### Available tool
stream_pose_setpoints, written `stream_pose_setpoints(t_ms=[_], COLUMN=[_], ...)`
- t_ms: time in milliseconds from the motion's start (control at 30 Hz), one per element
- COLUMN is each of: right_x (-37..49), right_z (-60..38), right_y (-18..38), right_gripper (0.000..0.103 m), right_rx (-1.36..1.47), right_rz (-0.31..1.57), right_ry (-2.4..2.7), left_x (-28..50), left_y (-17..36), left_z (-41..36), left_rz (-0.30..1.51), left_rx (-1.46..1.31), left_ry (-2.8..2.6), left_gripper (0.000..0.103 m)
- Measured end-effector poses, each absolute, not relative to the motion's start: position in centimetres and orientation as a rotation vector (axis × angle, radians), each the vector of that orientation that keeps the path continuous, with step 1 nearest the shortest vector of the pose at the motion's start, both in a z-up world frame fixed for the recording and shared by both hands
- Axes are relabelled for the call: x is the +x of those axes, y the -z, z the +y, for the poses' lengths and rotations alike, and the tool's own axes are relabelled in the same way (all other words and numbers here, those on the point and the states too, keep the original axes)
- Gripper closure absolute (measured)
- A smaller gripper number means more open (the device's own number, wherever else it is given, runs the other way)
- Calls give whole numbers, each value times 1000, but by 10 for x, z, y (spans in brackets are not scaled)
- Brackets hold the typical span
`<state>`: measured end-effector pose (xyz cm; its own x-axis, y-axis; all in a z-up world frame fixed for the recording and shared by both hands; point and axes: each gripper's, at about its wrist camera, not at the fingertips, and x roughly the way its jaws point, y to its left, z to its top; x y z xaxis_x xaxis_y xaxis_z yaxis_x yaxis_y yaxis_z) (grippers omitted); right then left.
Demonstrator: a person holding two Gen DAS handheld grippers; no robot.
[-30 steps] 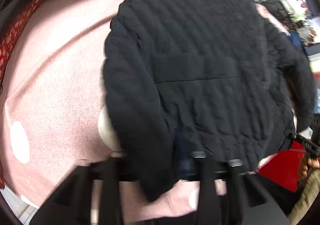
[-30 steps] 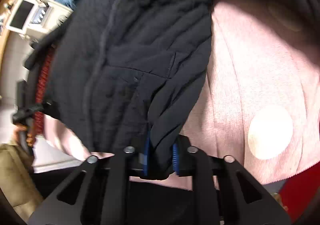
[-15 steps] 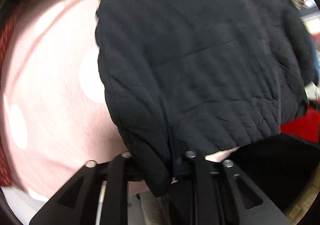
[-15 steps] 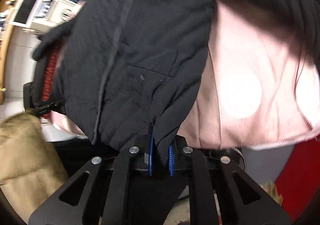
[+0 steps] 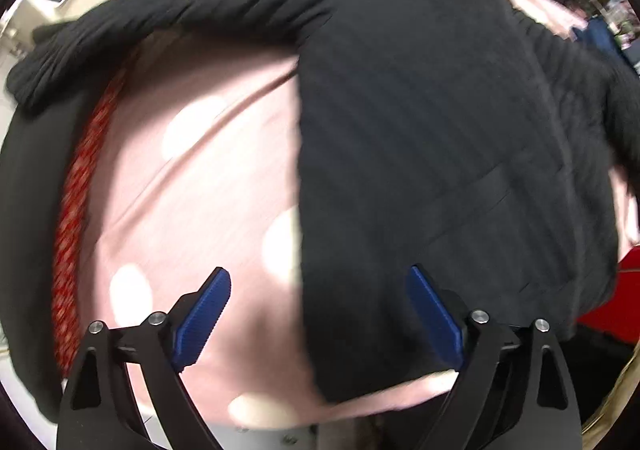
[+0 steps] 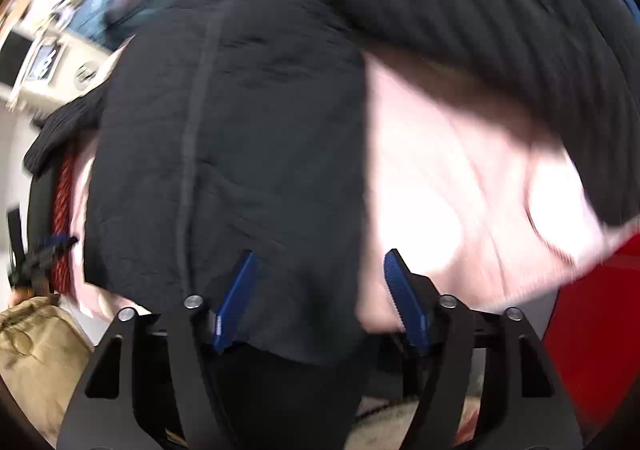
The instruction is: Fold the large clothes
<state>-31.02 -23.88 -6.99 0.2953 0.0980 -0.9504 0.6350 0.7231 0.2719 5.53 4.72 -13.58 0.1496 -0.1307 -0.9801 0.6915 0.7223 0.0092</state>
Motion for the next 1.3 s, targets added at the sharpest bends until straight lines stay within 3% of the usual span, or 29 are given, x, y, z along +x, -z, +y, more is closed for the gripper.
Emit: stream_pose_setpoints(t_ms=[233,300,367,467,700,1033,1300], right_x=[-232,-228,-224,-224,-210,-204,-236], right_z=[-192,-184,-178,-182,-196,-225,-287], right_y=[119,144,160,169,187,192,129], right_gripper=[26,21,16,5,4,4,5], right_rx=[424,312,243,258,345,359,608], right_rz=[1464,1537,1571,1569,1590,1625,1321], right_ry=[328,345,340,375,340,318,489], left_x=[17,10,8,11,38,32,26], left_y=[187,208,216,221,259,250,224], left_z=[-37,-47,-49,-46,-39,-50,-61], left_rz=[1335,1322,1306,1314,1385,1390,1360], left_rx=[628,708,724,692,653,678,682], left_ry=[729,686,675,670,645,602,632], left_gripper=[14,6,5,5,4,5,6])
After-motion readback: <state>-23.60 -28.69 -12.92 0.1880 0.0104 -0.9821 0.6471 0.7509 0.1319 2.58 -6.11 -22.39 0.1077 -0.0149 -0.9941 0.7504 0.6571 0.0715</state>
